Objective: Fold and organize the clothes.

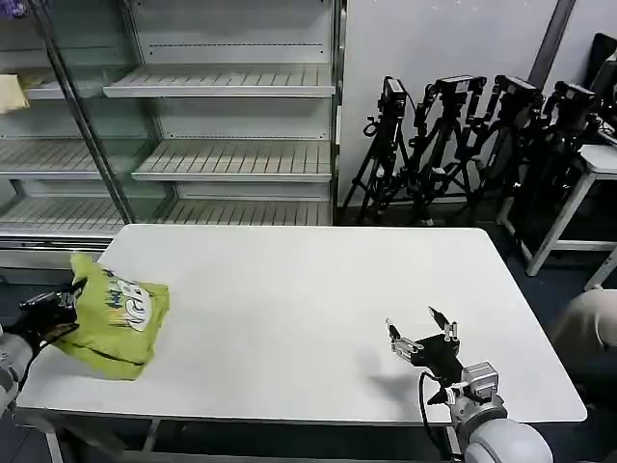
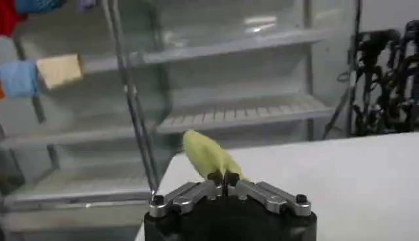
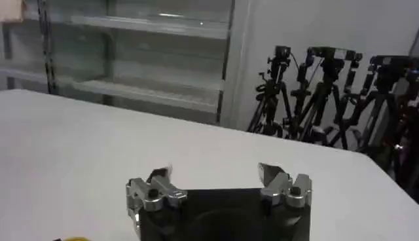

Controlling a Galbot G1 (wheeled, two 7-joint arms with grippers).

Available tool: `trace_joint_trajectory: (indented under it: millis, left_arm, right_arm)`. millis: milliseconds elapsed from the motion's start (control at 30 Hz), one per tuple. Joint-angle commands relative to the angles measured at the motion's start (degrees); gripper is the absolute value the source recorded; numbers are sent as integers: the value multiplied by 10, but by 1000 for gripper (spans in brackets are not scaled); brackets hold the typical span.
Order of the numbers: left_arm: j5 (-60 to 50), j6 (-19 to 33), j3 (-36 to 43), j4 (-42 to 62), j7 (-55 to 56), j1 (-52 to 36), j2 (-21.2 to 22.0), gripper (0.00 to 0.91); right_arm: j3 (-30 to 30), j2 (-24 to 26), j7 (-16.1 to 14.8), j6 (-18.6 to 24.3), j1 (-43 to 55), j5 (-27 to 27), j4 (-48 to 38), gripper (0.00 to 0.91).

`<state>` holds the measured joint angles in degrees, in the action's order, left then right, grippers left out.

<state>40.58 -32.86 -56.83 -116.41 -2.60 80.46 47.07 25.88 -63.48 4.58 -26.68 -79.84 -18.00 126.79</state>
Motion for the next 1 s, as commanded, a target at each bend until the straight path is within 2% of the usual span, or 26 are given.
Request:
trace_joint_trajectory:
  millis: [33, 167, 367, 467, 733, 767, 1000]
  left_arm:
    - [2, -3, 191, -175, 55, -7, 49, 10]
    - [-39, -2, 332, -196, 80, -27, 109, 10]
    - [-128, -1, 465, -188, 103, -43, 175, 10]
    - [-170, 1, 497, -143, 118, -59, 205, 10]
    - [-168, 0, 522, -82, 149, -121, 250, 20]
    - [-168, -1, 524, -78, 152, -127, 255, 897]
    - [-138, 10, 520, -77, 151, -144, 276, 907]
  right_arm:
    - [7, 4, 1, -1, -1, -1, 0, 907]
    - [14, 3, 0, -1, -7, -1, 3, 907]
    - [23, 1, 1, -2, -12, 0, 3, 907]
    - [31, 3, 0, -2, -11, -2, 4, 907]
    - [51, 8, 0, -6, -11, -10, 8, 907]
    - [53, 8, 0, -6, -11, -10, 9, 907]
    - [62, 8, -2, -6, 1, -7, 5, 907]
